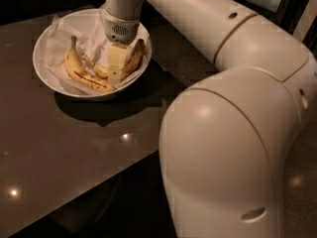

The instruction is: Pick banana from white bowl

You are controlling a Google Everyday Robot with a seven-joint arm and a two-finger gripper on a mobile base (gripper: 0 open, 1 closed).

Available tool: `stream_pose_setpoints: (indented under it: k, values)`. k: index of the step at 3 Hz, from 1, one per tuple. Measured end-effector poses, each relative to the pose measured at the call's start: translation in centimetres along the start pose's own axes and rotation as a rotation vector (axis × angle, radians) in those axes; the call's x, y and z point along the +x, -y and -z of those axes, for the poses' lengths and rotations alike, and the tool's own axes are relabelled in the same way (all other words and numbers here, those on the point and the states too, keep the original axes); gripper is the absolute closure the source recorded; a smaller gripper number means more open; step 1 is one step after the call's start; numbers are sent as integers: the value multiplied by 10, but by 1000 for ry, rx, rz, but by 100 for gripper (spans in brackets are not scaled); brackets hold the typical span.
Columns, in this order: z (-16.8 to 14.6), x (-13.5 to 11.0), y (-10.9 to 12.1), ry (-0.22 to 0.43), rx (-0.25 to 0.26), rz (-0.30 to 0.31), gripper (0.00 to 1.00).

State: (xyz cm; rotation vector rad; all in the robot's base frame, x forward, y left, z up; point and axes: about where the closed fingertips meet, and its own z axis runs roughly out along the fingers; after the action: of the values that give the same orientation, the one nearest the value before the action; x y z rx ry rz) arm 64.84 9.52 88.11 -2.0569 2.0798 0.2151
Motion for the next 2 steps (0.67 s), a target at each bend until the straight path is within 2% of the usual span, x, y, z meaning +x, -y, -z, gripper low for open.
stream_pose_setpoints:
  k: [1,2]
  values:
    - [0,0,0,0,0,0,0]
    - [0,-2,2,35,12,1,0]
